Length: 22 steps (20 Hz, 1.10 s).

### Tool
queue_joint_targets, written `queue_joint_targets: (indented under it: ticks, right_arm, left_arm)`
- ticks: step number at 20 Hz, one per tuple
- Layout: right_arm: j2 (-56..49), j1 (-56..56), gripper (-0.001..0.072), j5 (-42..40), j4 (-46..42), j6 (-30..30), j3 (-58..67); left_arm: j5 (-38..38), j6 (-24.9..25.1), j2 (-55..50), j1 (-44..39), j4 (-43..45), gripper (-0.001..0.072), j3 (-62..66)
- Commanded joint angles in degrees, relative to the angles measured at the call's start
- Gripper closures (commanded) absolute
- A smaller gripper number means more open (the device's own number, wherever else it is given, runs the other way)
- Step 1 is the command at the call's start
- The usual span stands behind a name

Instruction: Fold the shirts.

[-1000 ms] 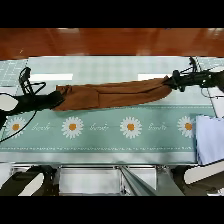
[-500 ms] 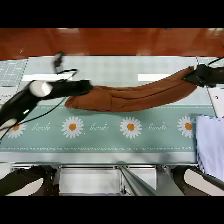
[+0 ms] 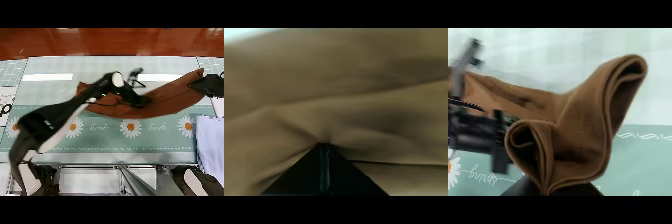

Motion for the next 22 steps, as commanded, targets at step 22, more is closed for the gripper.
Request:
queue_joint_targets:
  ticks: [22]
  right_arm:
    - [-39.8,42.8,0.0683,-22.6,10.0,3.0,20.4]
  left_arm:
    - [-0.4,-1.8,63.0,40.7,12.7,0.0672,-51.1]
